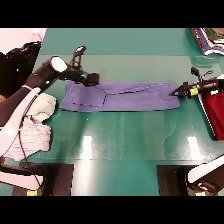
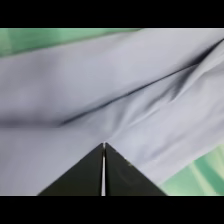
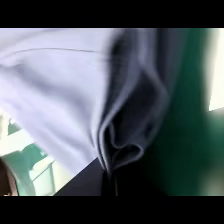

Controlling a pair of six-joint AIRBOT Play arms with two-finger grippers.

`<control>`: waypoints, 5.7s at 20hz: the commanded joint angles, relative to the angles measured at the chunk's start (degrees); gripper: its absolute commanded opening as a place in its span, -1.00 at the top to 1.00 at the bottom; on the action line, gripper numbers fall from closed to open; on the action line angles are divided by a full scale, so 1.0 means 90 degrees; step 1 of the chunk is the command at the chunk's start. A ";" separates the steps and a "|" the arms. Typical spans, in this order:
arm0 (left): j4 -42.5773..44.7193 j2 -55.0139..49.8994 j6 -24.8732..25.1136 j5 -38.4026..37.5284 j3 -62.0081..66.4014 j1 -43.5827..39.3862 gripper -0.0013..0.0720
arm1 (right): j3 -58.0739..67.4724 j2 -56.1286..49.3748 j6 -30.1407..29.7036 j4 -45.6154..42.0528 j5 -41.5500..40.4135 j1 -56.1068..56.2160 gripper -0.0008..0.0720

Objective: Fold the shirts.

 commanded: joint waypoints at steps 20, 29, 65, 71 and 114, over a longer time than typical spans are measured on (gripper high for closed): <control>-0.0197 -0.2698 -0.0639 -0.0027 0.2540 -0.1467 0.88 | 0.3031 0.1460 0.1404 0.1122 -0.0437 0.2943 0.94; 0.1049 -0.2004 -0.0804 -0.0576 0.2601 -0.0772 0.89 | 0.3262 0.1457 0.0947 0.1095 -0.0988 0.3869 0.94; 0.1285 0.1370 -0.0124 -0.2368 0.1630 0.2584 0.88 | -0.0097 -0.0146 0.1139 0.1115 -0.2234 0.3750 -0.87; 0.1268 0.1372 -0.0126 -0.2368 0.1630 0.2584 0.88 | 0.1370 -0.1379 0.1214 0.2108 -0.2273 0.4522 -0.32; 0.0471 0.1370 0.0367 -0.1197 0.1630 0.0323 0.88 | 0.1328 0.3366 0.0799 -0.0964 -0.1433 -0.2805 0.95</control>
